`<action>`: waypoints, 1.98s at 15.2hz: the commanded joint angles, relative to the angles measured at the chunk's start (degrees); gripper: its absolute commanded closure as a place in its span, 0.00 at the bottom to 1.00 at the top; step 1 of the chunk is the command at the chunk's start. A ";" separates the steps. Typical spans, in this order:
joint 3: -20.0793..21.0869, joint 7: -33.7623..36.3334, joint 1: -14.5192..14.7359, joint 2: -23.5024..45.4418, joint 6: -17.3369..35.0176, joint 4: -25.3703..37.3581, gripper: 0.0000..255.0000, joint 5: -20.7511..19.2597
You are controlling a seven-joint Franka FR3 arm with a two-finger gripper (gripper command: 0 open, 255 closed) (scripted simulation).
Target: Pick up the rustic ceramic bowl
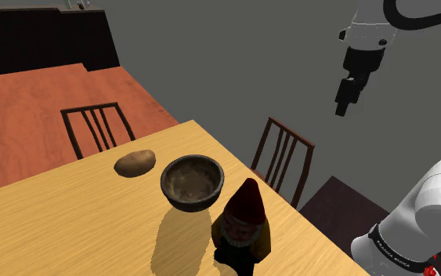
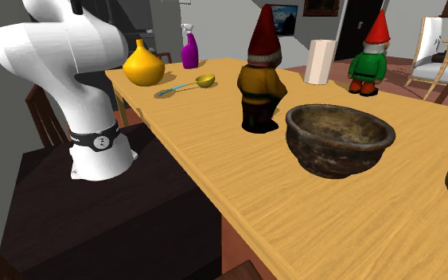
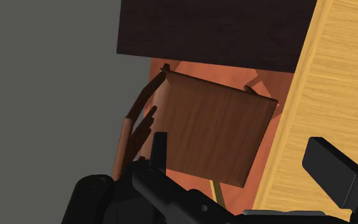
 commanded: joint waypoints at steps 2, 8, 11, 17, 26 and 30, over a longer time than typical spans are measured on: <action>0.89 1.24 0.42 0.92 1.16 -0.29 0.00 0.93; 6.17 8.26 2.86 7.92 8.39 -0.56 0.00 5.93; 8.70 11.58 3.97 12.26 12.03 0.29 0.00 7.94; 13.51 17.97 5.73 22.25 18.88 3.96 0.00 10.64; 19.59 27.82 7.73 39.52 26.78 14.25 0.00 10.41; 21.43 32.40 8.97 47.81 28.92 20.65 0.00 8.57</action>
